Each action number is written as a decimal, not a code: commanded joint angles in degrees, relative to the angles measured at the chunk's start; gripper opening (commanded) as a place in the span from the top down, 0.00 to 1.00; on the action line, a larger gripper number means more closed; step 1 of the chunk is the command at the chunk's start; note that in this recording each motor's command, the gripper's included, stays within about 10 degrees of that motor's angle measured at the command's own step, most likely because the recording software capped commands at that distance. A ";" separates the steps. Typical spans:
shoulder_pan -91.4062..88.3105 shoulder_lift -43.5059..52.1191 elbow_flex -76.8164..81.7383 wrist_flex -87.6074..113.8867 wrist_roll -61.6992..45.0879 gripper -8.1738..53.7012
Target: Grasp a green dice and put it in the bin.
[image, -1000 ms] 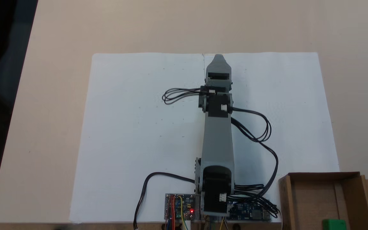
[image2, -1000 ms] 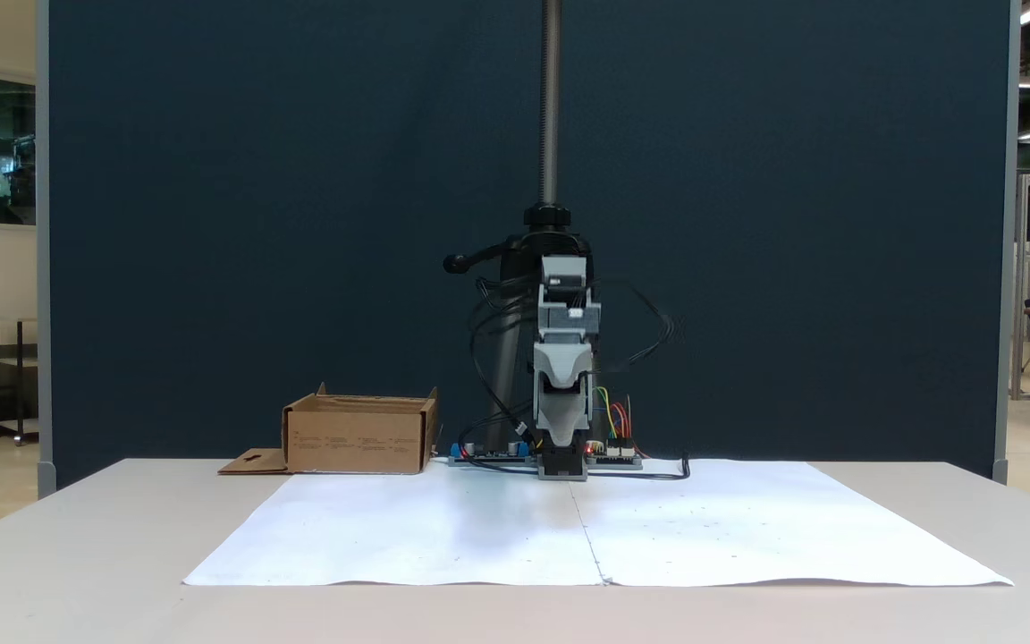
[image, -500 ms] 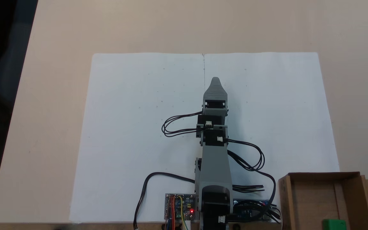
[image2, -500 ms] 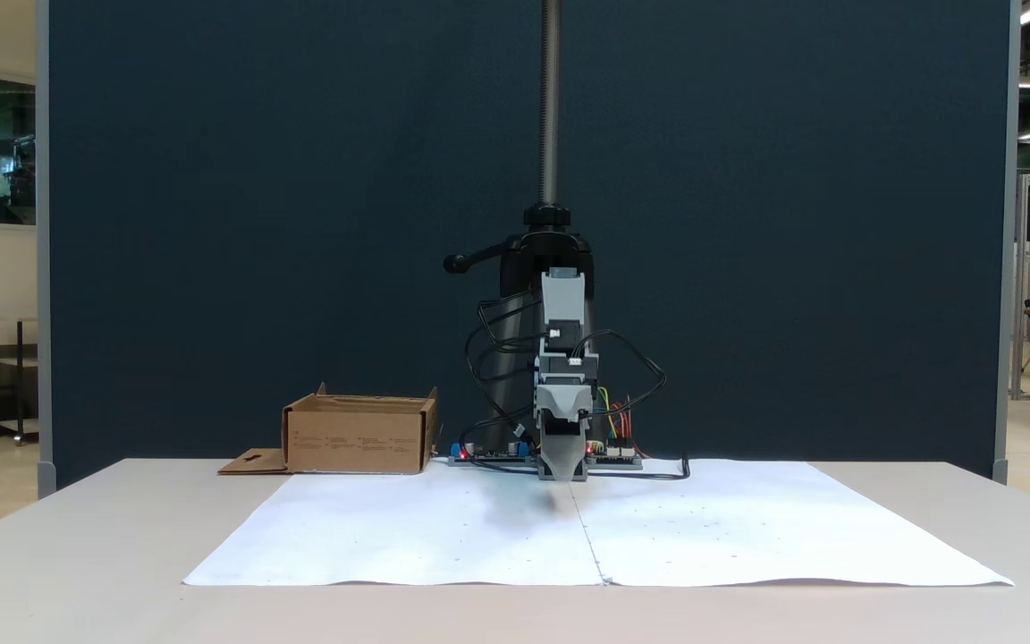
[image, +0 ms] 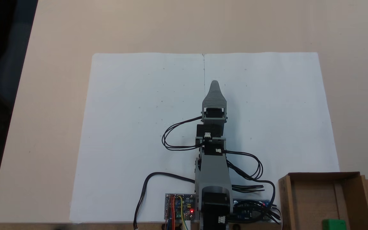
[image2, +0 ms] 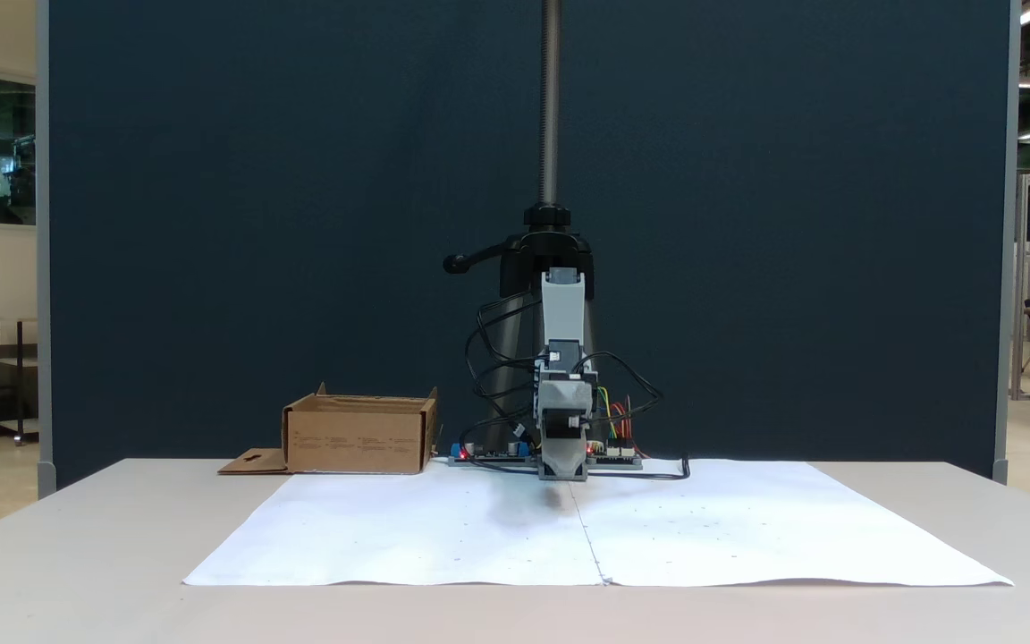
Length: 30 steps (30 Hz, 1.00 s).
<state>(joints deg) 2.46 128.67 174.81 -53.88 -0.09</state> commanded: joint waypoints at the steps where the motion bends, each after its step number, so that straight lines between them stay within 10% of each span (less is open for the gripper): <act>1: -0.26 6.77 4.22 -9.74 -0.53 0.13; 30: -0.18 6.86 4.57 -17.49 -0.88 0.11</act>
<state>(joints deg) 2.46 128.67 175.17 -64.07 -0.09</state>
